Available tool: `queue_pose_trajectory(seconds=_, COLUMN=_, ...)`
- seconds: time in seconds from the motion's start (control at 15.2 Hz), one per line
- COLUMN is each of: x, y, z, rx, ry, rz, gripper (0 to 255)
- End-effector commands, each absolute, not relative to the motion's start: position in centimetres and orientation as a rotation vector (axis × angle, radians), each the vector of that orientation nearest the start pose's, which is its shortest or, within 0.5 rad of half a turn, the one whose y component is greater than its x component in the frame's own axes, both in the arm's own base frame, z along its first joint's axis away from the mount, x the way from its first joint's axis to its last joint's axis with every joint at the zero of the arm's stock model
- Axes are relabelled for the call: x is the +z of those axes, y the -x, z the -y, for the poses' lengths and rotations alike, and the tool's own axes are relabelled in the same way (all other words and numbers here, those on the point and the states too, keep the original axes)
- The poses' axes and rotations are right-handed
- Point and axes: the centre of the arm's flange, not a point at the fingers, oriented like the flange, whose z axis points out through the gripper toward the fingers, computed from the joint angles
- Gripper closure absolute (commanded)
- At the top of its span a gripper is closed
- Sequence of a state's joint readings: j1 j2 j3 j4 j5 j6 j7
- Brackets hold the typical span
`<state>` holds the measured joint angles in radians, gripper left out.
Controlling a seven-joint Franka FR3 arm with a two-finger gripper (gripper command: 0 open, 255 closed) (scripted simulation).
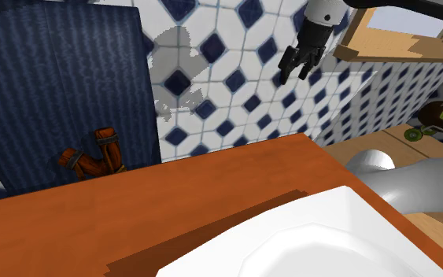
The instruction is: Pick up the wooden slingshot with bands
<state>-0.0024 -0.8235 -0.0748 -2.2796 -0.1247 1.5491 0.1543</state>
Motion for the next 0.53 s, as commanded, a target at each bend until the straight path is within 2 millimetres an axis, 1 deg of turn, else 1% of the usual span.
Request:
queue_pose_trajectory(seconds=0.0, x=63.5, y=-29.2, z=4.6, rx=-0.152, ry=3.184, rz=-0.349, gripper=0)
queue_pose_trajectory(seconds=0.46, x=60.1, y=-32.9, z=-2.5, rx=-0.166, ry=3.156, rz=-0.249, gripper=0)
